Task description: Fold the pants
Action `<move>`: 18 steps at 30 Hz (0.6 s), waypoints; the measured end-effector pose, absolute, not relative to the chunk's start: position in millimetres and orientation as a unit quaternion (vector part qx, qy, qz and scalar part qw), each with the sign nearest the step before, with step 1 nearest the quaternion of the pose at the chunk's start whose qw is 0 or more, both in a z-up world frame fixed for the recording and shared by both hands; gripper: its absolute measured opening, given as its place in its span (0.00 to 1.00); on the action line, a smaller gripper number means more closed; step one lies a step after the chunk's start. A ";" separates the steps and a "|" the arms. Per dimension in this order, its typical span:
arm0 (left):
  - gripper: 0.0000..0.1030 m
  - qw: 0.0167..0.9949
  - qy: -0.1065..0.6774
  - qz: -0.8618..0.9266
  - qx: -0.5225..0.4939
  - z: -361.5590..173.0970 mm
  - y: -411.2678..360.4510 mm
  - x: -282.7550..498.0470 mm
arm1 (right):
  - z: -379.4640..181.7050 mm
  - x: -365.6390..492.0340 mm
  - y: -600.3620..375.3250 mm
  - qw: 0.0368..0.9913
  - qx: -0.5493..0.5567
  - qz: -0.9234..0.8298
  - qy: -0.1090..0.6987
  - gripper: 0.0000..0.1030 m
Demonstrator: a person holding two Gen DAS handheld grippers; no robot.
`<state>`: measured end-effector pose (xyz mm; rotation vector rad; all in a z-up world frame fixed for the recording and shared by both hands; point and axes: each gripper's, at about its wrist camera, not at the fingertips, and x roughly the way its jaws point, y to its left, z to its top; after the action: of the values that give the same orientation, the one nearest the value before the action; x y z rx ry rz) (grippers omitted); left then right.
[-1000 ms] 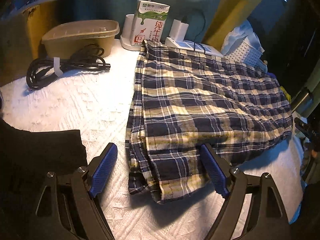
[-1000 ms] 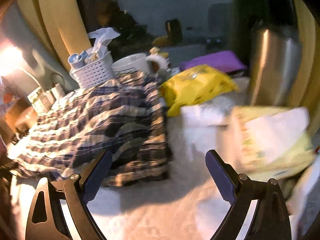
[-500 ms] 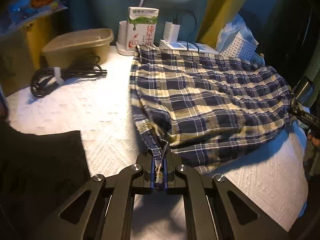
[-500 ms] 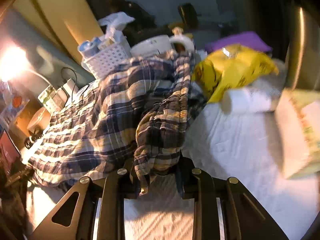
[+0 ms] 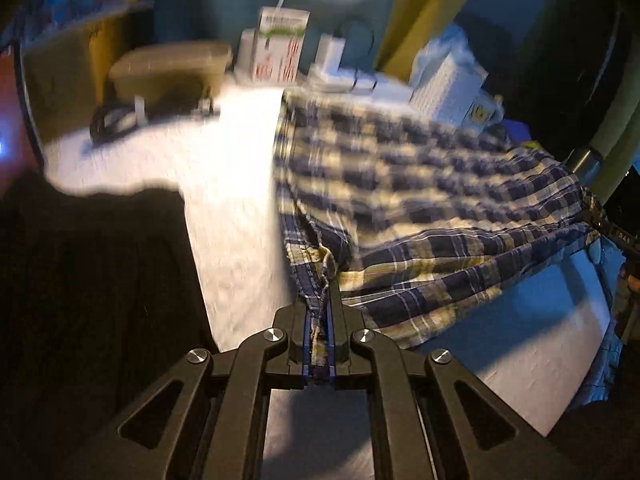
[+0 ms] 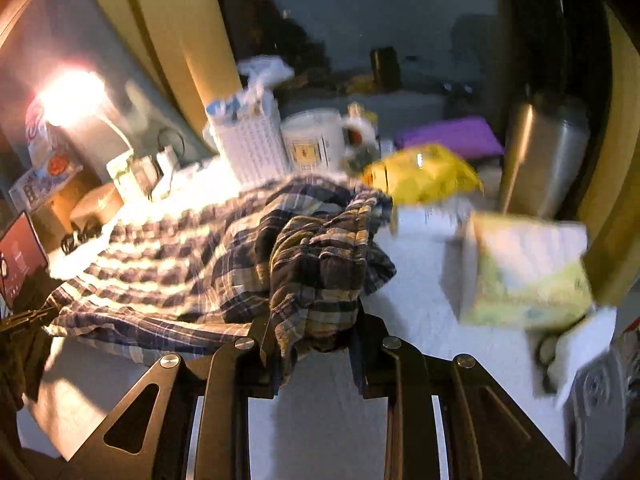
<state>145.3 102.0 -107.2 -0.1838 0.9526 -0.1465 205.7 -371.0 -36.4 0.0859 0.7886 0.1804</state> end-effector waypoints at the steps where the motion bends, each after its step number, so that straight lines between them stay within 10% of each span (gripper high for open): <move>1: 0.05 0.880 0.461 -0.068 -0.089 -111.7 102.4 144.9 | -48.9 205.4 -372.8 0.912 0.046 0.086 0.398 0.26; 6: 0.11 0.881 0.467 -0.032 -0.071 -113.4 110.7 140.5 | -90.9 202.2 -372.1 0.898 0.013 0.056 0.436 0.30; 10: 0.11 0.882 0.467 0.003 -0.066 -105.3 132.5 134.6 | -86.8 196.8 -385.0 0.908 -0.009 0.005 0.419 0.83; 14: 0.16 0.896 0.440 -0.002 -0.058 -83.3 132.3 142.9 | -59.1 187.8 -404.7 0.928 0.007 -0.011 0.372 0.83; 18: 0.44 0.911 0.409 -0.039 -0.045 -63.5 107.2 173.0 | -34.4 186.7 -398.8 0.946 0.007 -0.004 0.325 0.83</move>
<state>173.0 107.2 -63.5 -0.0924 0.8427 -0.0812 186.7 -398.8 -34.4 0.0140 0.6612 -0.0071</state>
